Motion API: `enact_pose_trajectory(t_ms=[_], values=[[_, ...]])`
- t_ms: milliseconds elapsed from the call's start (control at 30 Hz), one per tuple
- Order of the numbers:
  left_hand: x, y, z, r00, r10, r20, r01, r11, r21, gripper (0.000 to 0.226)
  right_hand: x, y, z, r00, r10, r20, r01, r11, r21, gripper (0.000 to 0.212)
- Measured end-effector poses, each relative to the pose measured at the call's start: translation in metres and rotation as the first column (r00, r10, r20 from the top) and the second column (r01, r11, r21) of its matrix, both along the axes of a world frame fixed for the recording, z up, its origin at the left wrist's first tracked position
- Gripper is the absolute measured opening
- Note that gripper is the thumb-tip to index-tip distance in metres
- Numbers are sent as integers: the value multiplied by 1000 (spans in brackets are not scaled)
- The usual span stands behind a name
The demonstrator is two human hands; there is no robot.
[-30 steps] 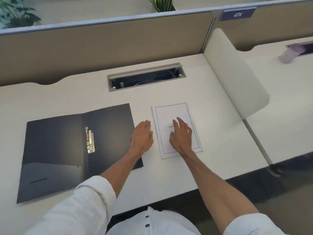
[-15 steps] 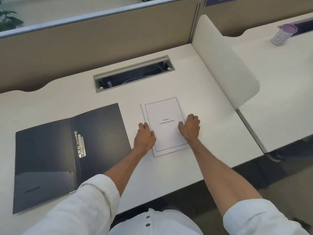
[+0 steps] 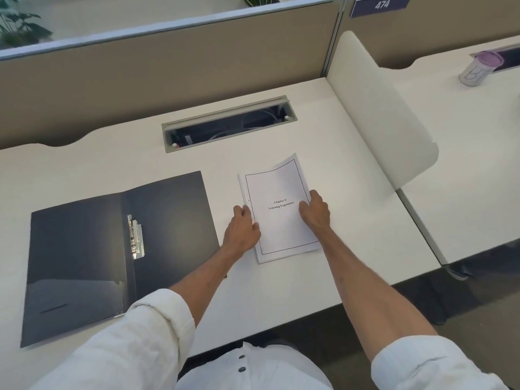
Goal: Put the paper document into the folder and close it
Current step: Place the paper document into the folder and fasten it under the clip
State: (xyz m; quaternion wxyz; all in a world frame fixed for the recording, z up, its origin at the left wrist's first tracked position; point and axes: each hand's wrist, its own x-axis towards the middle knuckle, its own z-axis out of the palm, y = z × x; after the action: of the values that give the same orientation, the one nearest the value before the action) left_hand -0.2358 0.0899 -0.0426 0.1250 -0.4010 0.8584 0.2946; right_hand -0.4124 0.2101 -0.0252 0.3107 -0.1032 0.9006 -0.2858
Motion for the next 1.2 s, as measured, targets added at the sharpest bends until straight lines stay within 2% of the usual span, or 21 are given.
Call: enact_pose_trajectory(t_ms=[167, 233, 300, 400, 467, 600, 700, 800, 933, 1200], values=[[9, -14, 4, 985, 129, -111, -109, 980, 168, 29, 4, 2, 8, 998, -9, -60, 5, 997, -77, 44], [13, -19, 7, 969, 203, -139, -168, 959, 226, 31, 8, 5, 11, 998, -48, -43, 40, 986, -163, 53], [19, -25, 9, 951, 261, -168, -211, 941, 266, 31, 12, 4, 14, 997, -76, -15, 69, 963, -260, 54], [32, -33, 14, 884, 416, -214, -322, 873, 366, 46, 23, -7, 20, 999, -49, 15, 51, 944, -327, 41], [44, -39, 16, 819, 517, -250, -395, 823, 409, 43, 35, -20, 25, 999, -22, 29, 31, 935, -353, 34], [82, -54, 16, 770, 569, -288, -481, 815, 323, 33, 69, -46, 30, 998, 13, 67, 15, 916, -400, 29], [115, -62, 16, 734, 610, -297, -544, 791, 280, 31, 97, -64, 28, 991, 67, 115, -14, 912, -410, 35], [152, -68, 17, 705, 640, -307, -603, 768, 216, 32, 129, -86, 24, 978, 130, 160, -55, 913, -405, 43], [200, -75, 16, 657, 695, -292, -682, 713, 163, 39, 168, -110, 20, 966, 151, 212, -58, 919, -389, 39], [263, -89, 9, 653, 729, -205, -726, 679, 105, 36, 216, -138, 10, 951, 139, 275, -37, 937, -346, 48]])
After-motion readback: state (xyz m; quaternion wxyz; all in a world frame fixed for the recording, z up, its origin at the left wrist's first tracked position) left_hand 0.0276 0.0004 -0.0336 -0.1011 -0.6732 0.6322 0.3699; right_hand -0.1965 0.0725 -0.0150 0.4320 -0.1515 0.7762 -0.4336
